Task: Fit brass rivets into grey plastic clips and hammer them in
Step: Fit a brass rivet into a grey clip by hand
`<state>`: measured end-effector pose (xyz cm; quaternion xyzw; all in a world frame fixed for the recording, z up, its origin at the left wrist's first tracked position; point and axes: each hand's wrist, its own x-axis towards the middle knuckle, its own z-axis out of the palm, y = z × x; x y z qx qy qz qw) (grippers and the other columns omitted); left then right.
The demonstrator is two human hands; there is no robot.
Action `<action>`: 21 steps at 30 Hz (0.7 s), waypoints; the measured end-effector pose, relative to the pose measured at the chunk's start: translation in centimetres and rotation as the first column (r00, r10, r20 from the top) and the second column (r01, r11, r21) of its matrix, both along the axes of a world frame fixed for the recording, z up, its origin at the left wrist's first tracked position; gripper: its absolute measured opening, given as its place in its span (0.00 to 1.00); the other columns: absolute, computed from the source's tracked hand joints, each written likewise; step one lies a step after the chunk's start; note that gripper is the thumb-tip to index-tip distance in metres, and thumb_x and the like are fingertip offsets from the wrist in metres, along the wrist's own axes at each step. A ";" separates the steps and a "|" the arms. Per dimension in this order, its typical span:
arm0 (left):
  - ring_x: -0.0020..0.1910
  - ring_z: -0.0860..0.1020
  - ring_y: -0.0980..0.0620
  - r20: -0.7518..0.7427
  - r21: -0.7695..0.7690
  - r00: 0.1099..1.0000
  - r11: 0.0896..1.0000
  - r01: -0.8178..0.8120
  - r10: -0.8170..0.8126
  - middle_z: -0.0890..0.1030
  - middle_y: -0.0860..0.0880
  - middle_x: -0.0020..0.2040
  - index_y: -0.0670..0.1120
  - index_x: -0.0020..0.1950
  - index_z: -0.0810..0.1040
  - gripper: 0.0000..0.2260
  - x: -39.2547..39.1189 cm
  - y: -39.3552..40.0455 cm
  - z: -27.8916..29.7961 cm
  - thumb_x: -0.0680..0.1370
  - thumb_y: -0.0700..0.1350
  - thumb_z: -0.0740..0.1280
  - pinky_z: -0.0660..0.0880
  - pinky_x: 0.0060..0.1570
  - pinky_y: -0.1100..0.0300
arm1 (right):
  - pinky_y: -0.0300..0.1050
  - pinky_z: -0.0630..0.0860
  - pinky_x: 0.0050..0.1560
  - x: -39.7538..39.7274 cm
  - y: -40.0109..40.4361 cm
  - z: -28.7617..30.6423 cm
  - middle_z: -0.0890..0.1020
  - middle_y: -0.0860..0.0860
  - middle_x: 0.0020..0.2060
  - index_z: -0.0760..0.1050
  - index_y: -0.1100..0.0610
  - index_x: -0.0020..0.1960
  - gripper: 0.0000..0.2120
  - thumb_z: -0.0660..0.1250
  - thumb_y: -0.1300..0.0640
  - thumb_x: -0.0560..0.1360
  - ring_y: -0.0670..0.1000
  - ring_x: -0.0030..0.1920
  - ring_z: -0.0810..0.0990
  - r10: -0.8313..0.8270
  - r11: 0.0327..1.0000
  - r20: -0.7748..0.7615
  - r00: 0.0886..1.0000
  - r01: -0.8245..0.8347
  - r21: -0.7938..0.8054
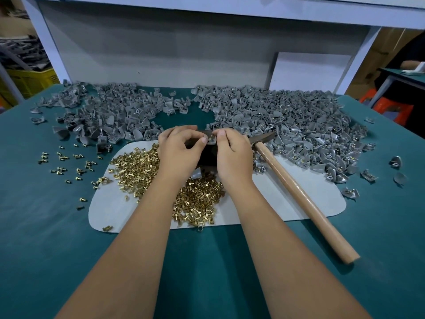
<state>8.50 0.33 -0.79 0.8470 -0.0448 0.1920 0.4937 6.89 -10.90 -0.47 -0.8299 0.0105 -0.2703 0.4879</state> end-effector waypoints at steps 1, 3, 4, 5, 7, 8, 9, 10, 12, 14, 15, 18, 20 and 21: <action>0.67 0.62 0.50 0.002 0.009 1.000 1.000 -0.004 0.004 0.78 0.59 0.59 0.58 0.45 0.79 0.04 0.0 0.0 0.0 0.77 0.47 0.70 0.57 0.68 0.54 | 0.57 0.68 0.58 0.0 0.0 0.0 0.76 0.41 0.41 0.79 0.56 0.47 0.14 0.55 0.54 0.81 0.48 0.52 0.70 0.000 1.000 -0.002 1.000 0.000 0.002; 0.67 0.62 0.50 -0.002 0.021 1.000 1.000 -0.011 0.011 0.78 0.59 0.59 0.57 0.46 0.80 0.03 0.0 0.0 0.0 0.77 0.48 0.70 0.57 0.69 0.52 | 0.58 0.68 0.58 0.0 0.0 0.0 0.77 0.42 0.42 0.79 0.56 0.47 0.14 0.56 0.54 0.81 0.49 0.53 0.70 0.004 1.000 -0.008 1.000 -0.004 0.002; 0.67 0.62 0.50 -0.003 0.026 1.000 1.000 -0.013 0.013 0.78 0.58 0.59 0.56 0.47 0.81 0.03 0.0 0.0 -0.1 0.77 0.48 0.70 0.58 0.69 0.51 | 0.58 0.68 0.58 0.0 0.0 0.0 0.78 0.43 0.43 0.79 0.55 0.47 0.14 0.56 0.54 0.81 0.49 0.53 0.70 0.006 1.000 -0.010 1.000 -0.006 -0.004; 0.67 0.62 0.50 -0.003 0.032 1.000 0.999 -0.015 0.015 0.78 0.58 0.59 0.55 0.48 0.82 0.02 0.0 0.1 -0.1 0.77 0.48 0.70 0.58 0.69 0.51 | 0.58 0.68 0.58 0.0 0.0 0.0 0.78 0.44 0.45 0.79 0.55 0.48 0.13 0.56 0.54 0.81 0.49 0.54 0.70 0.007 1.000 -0.010 1.000 -0.007 -0.014; 0.67 0.62 0.49 -0.004 0.048 1.000 0.999 -0.023 0.024 0.78 0.58 0.59 0.54 0.49 0.83 0.03 0.0 0.1 -0.2 0.77 0.48 0.70 0.58 0.68 0.53 | 0.58 0.68 0.58 0.1 -0.1 0.0 0.79 0.44 0.47 0.79 0.53 0.49 0.12 0.58 0.54 0.81 0.49 0.54 0.71 0.005 0.999 -0.008 1.000 -0.005 -0.039; 0.67 0.62 0.49 -0.004 0.056 1.000 0.998 -0.031 0.031 0.78 0.58 0.59 0.54 0.49 0.83 0.03 0.0 0.1 -0.2 0.77 0.48 0.70 0.58 0.67 0.54 | 0.58 0.69 0.58 0.1 -0.1 0.0 0.79 0.44 0.47 0.79 0.53 0.50 0.11 0.58 0.54 0.81 0.49 0.54 0.71 0.006 0.999 -0.006 1.000 -0.006 -0.046; 0.67 0.62 0.49 -0.003 0.062 0.999 0.997 -0.039 0.039 0.78 0.58 0.58 0.53 0.49 0.83 0.04 0.0 0.1 -0.2 0.77 0.48 0.70 0.58 0.66 0.55 | 0.58 0.69 0.58 0.1 -0.1 -0.1 0.79 0.44 0.47 0.79 0.53 0.50 0.11 0.58 0.54 0.81 0.49 0.54 0.71 0.007 0.999 -0.004 1.000 -0.007 -0.048; 0.66 0.62 0.49 -0.004 0.066 0.999 0.997 -0.045 0.045 0.78 0.57 0.58 0.53 0.50 0.83 0.04 0.0 0.1 -0.2 0.77 0.49 0.70 0.59 0.64 0.56 | 0.58 0.69 0.58 0.1 -0.1 -0.1 0.79 0.44 0.47 0.79 0.53 0.50 0.11 0.58 0.54 0.80 0.49 0.54 0.71 0.006 0.999 -0.001 1.000 -0.006 -0.052; 0.66 0.63 0.49 -0.004 0.071 0.999 0.996 -0.051 0.052 0.78 0.57 0.58 0.53 0.50 0.83 0.04 0.0 0.0 -0.3 0.77 0.49 0.70 0.59 0.63 0.57 | 0.57 0.69 0.59 0.0 -0.1 -0.2 0.80 0.45 0.49 0.80 0.52 0.52 0.11 0.58 0.54 0.80 0.49 0.54 0.72 -0.004 0.996 0.014 1.000 0.005 -0.090; 0.65 0.63 0.48 -0.002 0.087 0.998 0.994 -0.060 0.061 0.79 0.56 0.59 0.53 0.50 0.83 0.04 0.0 0.0 -0.3 0.77 0.49 0.69 0.61 0.64 0.55 | 0.54 0.67 0.60 -0.2 0.0 -0.2 0.81 0.45 0.50 0.79 0.52 0.54 0.11 0.59 0.54 0.80 0.48 0.55 0.73 -0.016 0.986 0.027 1.000 0.020 -0.165; 0.66 0.63 0.48 -0.002 0.106 0.998 0.992 -0.065 0.065 0.79 0.56 0.59 0.53 0.50 0.83 0.04 0.0 0.0 -0.2 0.77 0.49 0.69 0.62 0.65 0.53 | 0.52 0.66 0.60 -0.4 0.0 -0.1 0.81 0.45 0.51 0.79 0.51 0.55 0.11 0.59 0.54 0.79 0.48 0.56 0.73 -0.018 0.978 0.025 1.000 0.022 -0.205; 0.66 0.64 0.47 0.004 0.158 0.997 0.984 -0.079 0.079 0.79 0.56 0.59 0.54 0.49 0.83 0.04 -0.1 0.0 -0.2 0.76 0.50 0.69 0.62 0.66 0.50 | 0.47 0.64 0.59 -1.2 -0.8 0.4 0.79 0.45 0.54 0.78 0.49 0.58 0.11 0.61 0.55 0.79 0.48 0.58 0.72 -0.040 0.947 0.021 0.999 0.045 -0.318; 0.65 0.64 0.47 0.005 0.158 0.997 0.984 -0.082 0.083 0.79 0.57 0.59 0.55 0.49 0.82 0.04 -0.2 0.0 -0.1 0.76 0.50 0.69 0.62 0.65 0.51 | 0.45 0.64 0.57 -2.0 -2.3 1.2 0.78 0.47 0.54 0.78 0.50 0.58 0.11 0.61 0.55 0.78 0.49 0.56 0.71 -0.171 0.892 0.042 0.984 0.173 -0.418; 0.65 0.64 0.47 0.006 0.159 0.997 0.984 -0.081 0.081 0.79 0.57 0.59 0.56 0.49 0.82 0.04 -0.2 0.1 -0.2 0.76 0.50 0.69 0.61 0.64 0.51 | 0.47 0.66 0.56 -2.4 -3.3 1.6 0.77 0.50 0.54 0.78 0.51 0.57 0.11 0.62 0.55 0.77 0.51 0.55 0.71 -0.279 0.827 0.058 0.959 0.271 -0.492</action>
